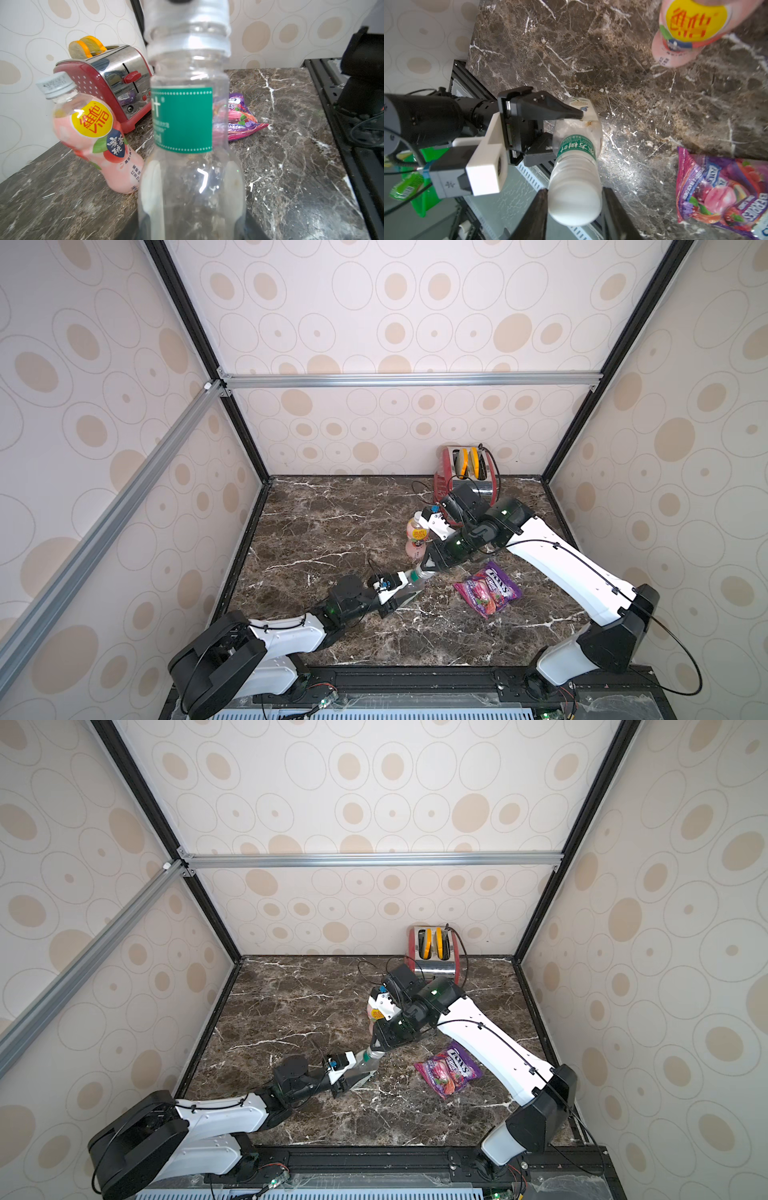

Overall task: Screw on the bottle caps
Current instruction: Screw the bottle cap onto the plastic bottle.

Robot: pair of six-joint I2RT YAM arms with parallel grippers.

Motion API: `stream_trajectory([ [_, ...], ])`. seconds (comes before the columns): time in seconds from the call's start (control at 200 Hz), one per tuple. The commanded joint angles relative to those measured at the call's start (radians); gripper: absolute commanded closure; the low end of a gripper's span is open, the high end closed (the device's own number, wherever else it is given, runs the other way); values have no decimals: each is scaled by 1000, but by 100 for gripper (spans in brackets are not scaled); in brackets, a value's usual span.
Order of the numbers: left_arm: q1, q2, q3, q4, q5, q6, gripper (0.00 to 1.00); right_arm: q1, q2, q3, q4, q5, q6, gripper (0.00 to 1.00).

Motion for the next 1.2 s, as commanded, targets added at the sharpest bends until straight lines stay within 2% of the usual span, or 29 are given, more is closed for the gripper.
stream_trajectory([
  [0.0, -65, -83, 52, 151, -131, 145, 50, -2, 8, -108, 103, -45, 240, 63],
  [0.16, -111, -89, 47, 122, -226, 250, 51, -2, -23, -205, 241, -105, 435, 58],
  [0.27, -114, -67, 24, 156, -260, 222, 50, -12, -63, -261, 336, -122, 515, 52],
  [0.516, -110, 31, 13, 217, -259, 146, 50, -57, -147, -237, 298, -45, 471, 41],
  [0.646, -93, 65, 13, 211, -236, 113, 50, -63, -174, -180, 233, -21, 377, 26],
  [0.711, -80, 76, 14, 203, -200, 93, 51, -63, -183, -142, 209, -10, 306, 19],
  [0.841, -24, 80, 33, 156, -56, 11, 51, -63, -193, -45, 173, 7, 100, 13],
  [1.027, 47, 68, 91, 12, 173, -41, 52, -63, -276, -16, 138, 67, -529, 13],
  [1.147, 73, 54, 107, -24, 248, -48, 52, -63, -404, -132, 193, 45, -812, 12],
  [1.192, 80, 50, 115, -43, 269, -45, 52, -62, -443, -170, 203, 31, -905, 8],
])
